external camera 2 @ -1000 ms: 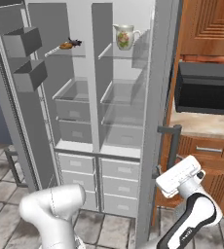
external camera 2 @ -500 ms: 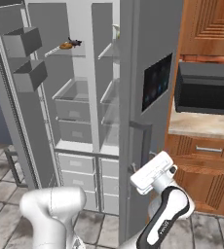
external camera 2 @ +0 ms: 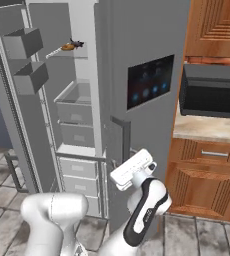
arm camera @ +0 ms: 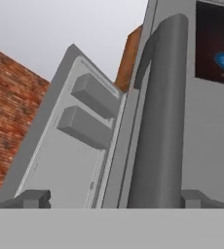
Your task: There's a fish in the fridge that needs to be moved to the freezer for freezing. Pick up the fish from the fridge, place it on any shelf in the freezer, and close the fridge and freezer doors when done.
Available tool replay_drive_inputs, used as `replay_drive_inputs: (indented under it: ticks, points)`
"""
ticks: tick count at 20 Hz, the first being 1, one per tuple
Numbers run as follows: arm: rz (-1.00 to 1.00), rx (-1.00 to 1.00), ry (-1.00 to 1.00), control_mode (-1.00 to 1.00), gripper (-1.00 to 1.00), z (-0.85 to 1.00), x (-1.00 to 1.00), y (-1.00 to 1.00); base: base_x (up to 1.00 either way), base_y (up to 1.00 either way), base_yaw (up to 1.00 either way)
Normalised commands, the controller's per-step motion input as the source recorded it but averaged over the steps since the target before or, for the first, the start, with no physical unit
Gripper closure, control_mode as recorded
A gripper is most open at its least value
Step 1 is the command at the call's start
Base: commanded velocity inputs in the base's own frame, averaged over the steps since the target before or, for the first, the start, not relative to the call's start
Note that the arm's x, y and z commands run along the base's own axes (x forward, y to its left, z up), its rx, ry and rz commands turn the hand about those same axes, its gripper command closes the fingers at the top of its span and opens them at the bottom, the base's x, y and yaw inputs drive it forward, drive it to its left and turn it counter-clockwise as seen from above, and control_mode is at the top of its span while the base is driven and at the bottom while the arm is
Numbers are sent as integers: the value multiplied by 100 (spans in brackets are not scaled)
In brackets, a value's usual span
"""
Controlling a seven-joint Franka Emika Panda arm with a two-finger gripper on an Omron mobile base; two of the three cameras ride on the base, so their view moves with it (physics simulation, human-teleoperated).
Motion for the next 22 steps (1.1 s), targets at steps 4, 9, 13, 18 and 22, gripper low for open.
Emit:
replay_drive_inputs:
  ticks: [4,9,13,18,22]
  points:
    - [4,6,4,-100,-100,0,46,47,0,0,0]
    - [3,10,14,-100,-100,0,45,44,0,0,0]
    - [5,14,27,-100,-100,1,48,41,0,0,0]
    - [7,11,21,-100,-100,2,55,36,0,0,0]
    - [0,1,2,-100,-100,0,56,35,0,0,0]
